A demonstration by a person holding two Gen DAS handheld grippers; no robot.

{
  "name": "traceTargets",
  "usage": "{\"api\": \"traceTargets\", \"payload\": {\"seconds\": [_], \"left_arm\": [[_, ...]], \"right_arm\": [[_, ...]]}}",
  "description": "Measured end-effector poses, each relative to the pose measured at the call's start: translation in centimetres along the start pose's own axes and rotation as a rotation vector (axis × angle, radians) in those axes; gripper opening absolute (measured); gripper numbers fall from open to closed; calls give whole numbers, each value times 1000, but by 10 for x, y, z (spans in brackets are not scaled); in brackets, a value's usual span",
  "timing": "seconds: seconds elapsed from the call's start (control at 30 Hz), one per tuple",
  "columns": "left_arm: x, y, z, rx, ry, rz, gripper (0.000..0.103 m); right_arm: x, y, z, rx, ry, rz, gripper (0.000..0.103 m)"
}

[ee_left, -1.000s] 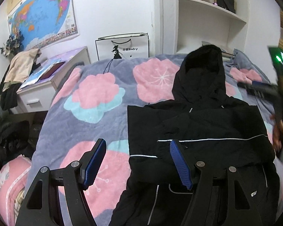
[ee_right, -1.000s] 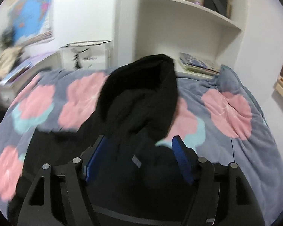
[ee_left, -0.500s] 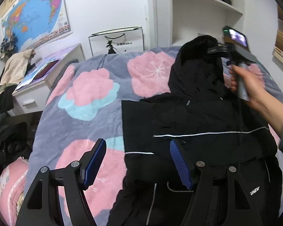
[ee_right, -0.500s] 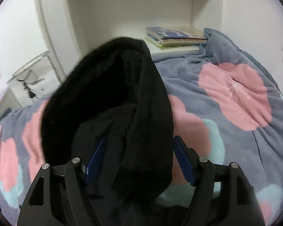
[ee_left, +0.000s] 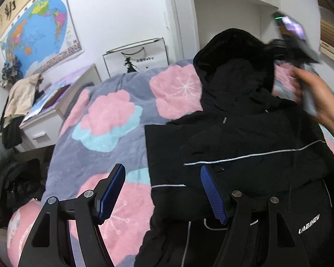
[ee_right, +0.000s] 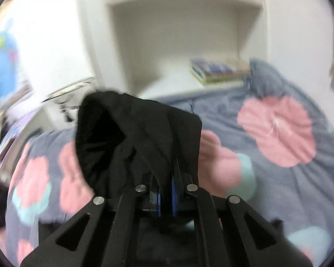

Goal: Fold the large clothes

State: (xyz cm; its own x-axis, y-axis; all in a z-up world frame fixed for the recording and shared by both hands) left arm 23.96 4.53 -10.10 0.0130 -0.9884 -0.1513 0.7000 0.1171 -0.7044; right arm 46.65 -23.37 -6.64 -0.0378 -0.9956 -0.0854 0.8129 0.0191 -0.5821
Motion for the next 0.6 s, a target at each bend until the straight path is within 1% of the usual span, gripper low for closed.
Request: {"api": "traceTargets", "payload": {"seconds": [0.07, 0.13, 0.17, 0.23, 0.27, 0.33, 0.4, 0.43, 0.47, 0.53, 0.57, 0.6], "left_arm": [[-5, -2, 2, 14, -18, 11, 72], [-9, -3, 3, 20, -32, 17, 72], [-10, -4, 3, 22, -38, 18, 72], [-11, -5, 2, 28, -41, 24, 72], [-11, -7, 3, 36, -38, 31, 72], [-10, -10, 4, 51, -32, 34, 72], [-7, -15, 6, 70, -31, 24, 72], [-5, -18, 7, 78, -34, 1, 72], [-2, -22, 7, 89, -35, -39, 72], [5, -31, 8, 109, -25, -113, 72], [6, -38, 10, 128, -17, -149, 72], [4, -44, 12, 152, -16, -166, 72]], "right_arm": [[-15, -52, -21, 67, -89, 12, 7], [-26, -94, -40, 117, -162, 8, 7], [-33, -121, -57, 142, -220, 8, 7], [-38, -154, -84, 152, -274, 11, 8], [-36, -172, -103, 138, -290, 23, 8], [-30, -190, -131, 98, -313, 33, 9], [-22, -195, -157, 47, -347, 27, 9], [-18, -194, -168, 21, -360, 18, 9], [-13, -190, -178, -9, -364, 6, 9], [-8, -177, -189, -70, -379, 11, 9], [-6, -171, -198, -95, -406, -6, 9], [-2, -168, -206, -115, -417, -9, 9]]}}
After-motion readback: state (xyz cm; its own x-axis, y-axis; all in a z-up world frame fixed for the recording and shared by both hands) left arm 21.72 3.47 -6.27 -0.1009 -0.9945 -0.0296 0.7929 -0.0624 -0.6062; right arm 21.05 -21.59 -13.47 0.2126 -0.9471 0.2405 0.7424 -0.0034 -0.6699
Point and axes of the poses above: each gripper's, at about its wrist camera, not at the fingertips, and y roughly the way its jaws point, x to its right, z to its top, the point moved 6 cm from there along y, roughly the way its jaws point, and after that the axes turned 1 degree about -x, right-handed, at the moved point
